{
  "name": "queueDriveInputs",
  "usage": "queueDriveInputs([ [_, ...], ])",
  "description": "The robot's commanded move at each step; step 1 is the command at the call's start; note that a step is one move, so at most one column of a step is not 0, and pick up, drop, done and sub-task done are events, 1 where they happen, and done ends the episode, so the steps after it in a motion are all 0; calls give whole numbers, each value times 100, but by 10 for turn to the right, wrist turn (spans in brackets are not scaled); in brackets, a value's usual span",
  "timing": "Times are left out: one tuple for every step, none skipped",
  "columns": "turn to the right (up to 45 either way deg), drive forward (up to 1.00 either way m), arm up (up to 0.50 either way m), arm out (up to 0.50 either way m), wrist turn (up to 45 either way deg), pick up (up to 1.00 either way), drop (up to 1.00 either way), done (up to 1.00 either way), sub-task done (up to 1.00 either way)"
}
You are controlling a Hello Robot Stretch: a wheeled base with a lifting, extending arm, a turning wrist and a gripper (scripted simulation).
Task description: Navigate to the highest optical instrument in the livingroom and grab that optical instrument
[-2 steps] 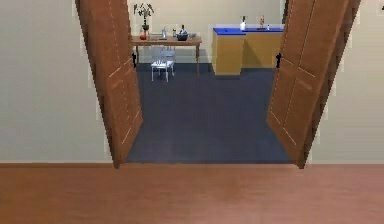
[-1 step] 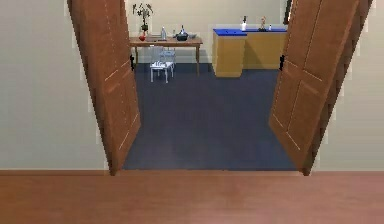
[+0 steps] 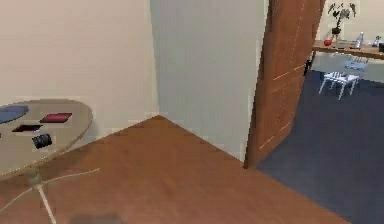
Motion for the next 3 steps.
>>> queueDriveInputs([
  [-420, 0, 0, 0, 0, 0, 0, 0, 0],
  [0, 70, 0, 0, 0, 0, 0, 0, 0],
  [-450, 0, 0, 0, 0, 0, 0, 0, 0],
])
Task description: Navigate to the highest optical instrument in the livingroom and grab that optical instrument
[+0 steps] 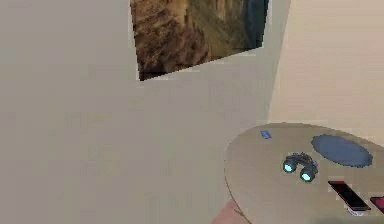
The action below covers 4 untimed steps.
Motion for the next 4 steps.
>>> queueDriveInputs([
  [-450, 0, 0, 0, 0, 0, 0, 0, 0],
  [-90, 0, 0, 0, 0, 0, 0, 0, 0],
  [450, 0, 0, 0, 0, 0, 0, 0, 0],
  [450, 0, 0, 0, 0, 0, 0, 0, 0],
])
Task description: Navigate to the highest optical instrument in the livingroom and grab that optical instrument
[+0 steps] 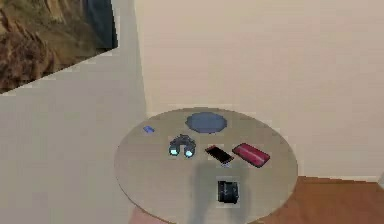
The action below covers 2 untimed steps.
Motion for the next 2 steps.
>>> queueDriveInputs([
  [420, 0, 0, 0, 0, 0, 0, 0, 0],
  [0, 40, 0, 0, 0, 0, 0, 0, 0],
])
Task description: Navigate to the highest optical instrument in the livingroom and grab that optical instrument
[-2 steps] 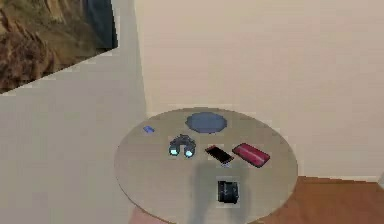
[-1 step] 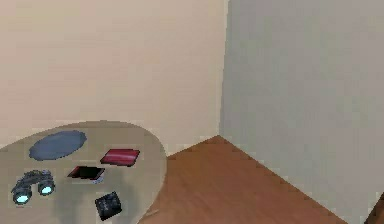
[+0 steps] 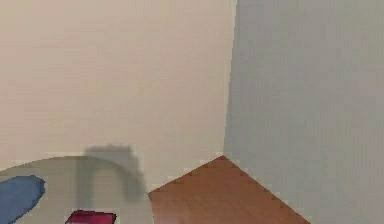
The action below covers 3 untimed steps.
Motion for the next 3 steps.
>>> queueDriveInputs([
  [-450, 0, 0, 0, 0, 0, 0, 0, 0],
  [-450, 0, 0, 0, 0, 0, 0, 0, 0],
  [-450, 0, 0, 0, 0, 0, 0, 0, 0],
])
